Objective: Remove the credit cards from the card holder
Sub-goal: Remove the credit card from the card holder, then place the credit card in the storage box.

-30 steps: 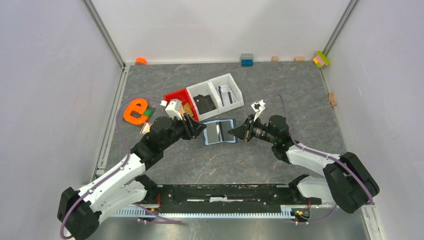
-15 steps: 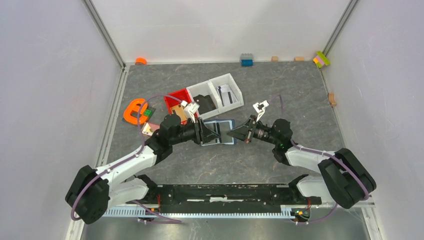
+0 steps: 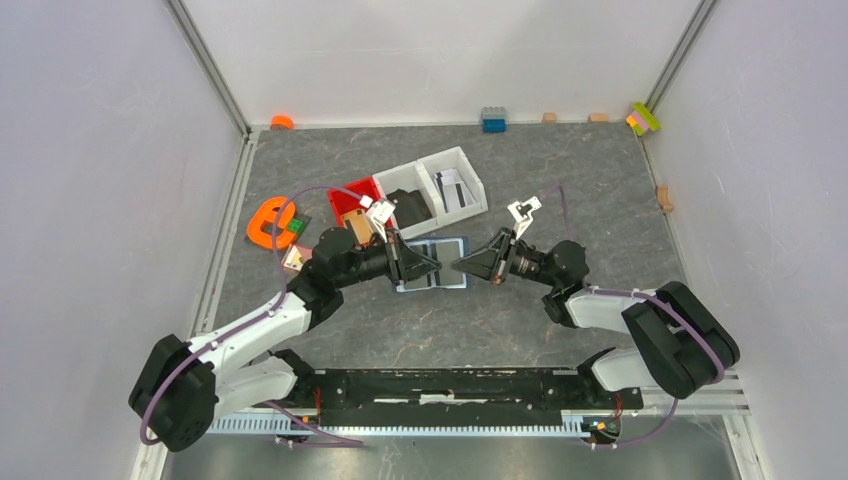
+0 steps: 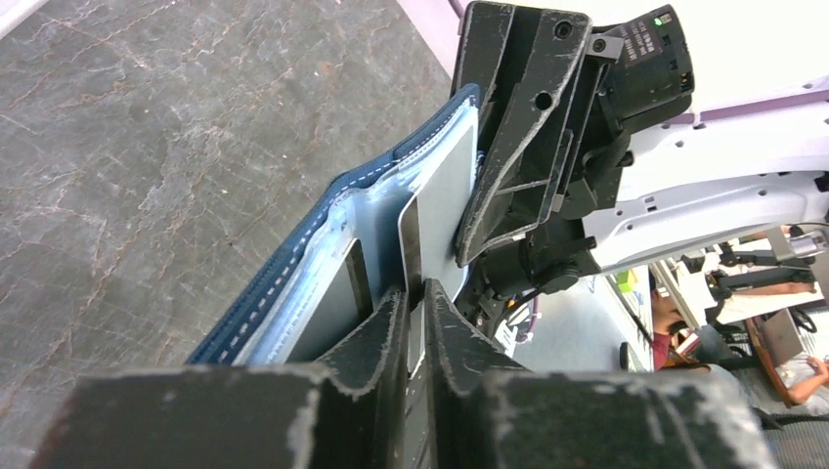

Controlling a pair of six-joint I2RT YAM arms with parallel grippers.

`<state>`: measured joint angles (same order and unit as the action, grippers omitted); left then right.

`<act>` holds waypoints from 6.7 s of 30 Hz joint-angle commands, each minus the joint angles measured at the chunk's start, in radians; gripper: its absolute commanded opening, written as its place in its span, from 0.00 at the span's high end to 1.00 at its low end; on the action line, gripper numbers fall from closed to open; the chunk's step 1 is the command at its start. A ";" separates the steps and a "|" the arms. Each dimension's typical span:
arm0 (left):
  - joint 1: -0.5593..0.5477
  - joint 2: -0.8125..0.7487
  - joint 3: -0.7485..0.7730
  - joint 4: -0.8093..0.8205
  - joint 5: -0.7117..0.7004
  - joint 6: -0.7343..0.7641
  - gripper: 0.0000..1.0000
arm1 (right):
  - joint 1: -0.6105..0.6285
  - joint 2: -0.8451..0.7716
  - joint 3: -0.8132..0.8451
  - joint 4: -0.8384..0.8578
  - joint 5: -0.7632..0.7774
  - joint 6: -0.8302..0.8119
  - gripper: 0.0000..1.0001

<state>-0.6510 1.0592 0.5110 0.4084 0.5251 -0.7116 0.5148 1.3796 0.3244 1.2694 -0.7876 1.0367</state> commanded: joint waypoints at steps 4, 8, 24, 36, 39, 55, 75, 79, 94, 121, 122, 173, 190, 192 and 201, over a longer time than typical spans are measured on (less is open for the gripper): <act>-0.002 -0.014 -0.014 0.085 0.009 -0.040 0.98 | 0.007 0.014 0.004 0.137 -0.047 0.039 0.84; -0.001 -0.022 -0.011 0.038 -0.040 -0.028 0.98 | 0.007 0.014 0.003 0.154 -0.050 0.047 0.75; 0.062 -0.021 -0.015 -0.043 -0.079 -0.046 0.98 | -0.018 -0.014 -0.009 0.121 -0.039 0.029 0.95; 0.083 -0.021 -0.030 -0.012 -0.056 -0.067 0.98 | -0.044 -0.030 -0.026 0.106 -0.029 0.023 1.00; 0.083 0.003 -0.030 0.038 -0.005 -0.083 0.98 | -0.044 -0.029 -0.026 0.111 -0.030 0.020 0.77; 0.073 0.099 -0.012 0.138 0.098 -0.138 0.98 | -0.018 -0.023 0.024 -0.113 -0.017 -0.096 0.77; 0.083 0.013 -0.029 0.054 0.006 -0.097 0.98 | -0.065 -0.029 -0.019 0.004 -0.024 -0.012 1.00; 0.076 0.064 -0.029 0.161 0.101 -0.142 0.98 | -0.058 -0.019 -0.021 0.067 -0.044 0.012 0.63; 0.045 0.129 -0.014 0.259 0.168 -0.189 0.97 | 0.006 0.011 0.025 -0.050 -0.030 -0.065 0.94; 0.074 0.006 -0.071 0.257 0.103 -0.171 0.98 | -0.050 0.032 -0.020 0.213 -0.075 0.116 1.00; 0.074 0.001 -0.071 0.247 0.097 -0.167 0.98 | -0.052 0.032 -0.023 0.218 -0.076 0.119 1.00; 0.276 0.638 0.534 -0.180 -0.449 -0.140 0.98 | -0.233 -0.483 -0.133 -0.617 0.492 -0.372 1.00; 0.330 0.728 0.660 -0.359 -0.371 -0.040 0.54 | -0.233 -0.453 -0.137 -0.577 0.458 -0.361 1.00; 0.311 0.673 0.642 -0.367 -0.378 -0.028 0.49 | -0.233 -0.446 -0.133 -0.568 0.442 -0.361 1.00; 0.141 0.378 0.448 -0.318 -0.438 -0.011 0.13 | -0.232 -0.411 -0.125 -0.493 0.340 -0.334 1.00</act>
<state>-0.4400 1.5921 1.0409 0.0628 0.1307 -0.7628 0.2859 0.9646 0.1852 0.6655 -0.3897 0.6895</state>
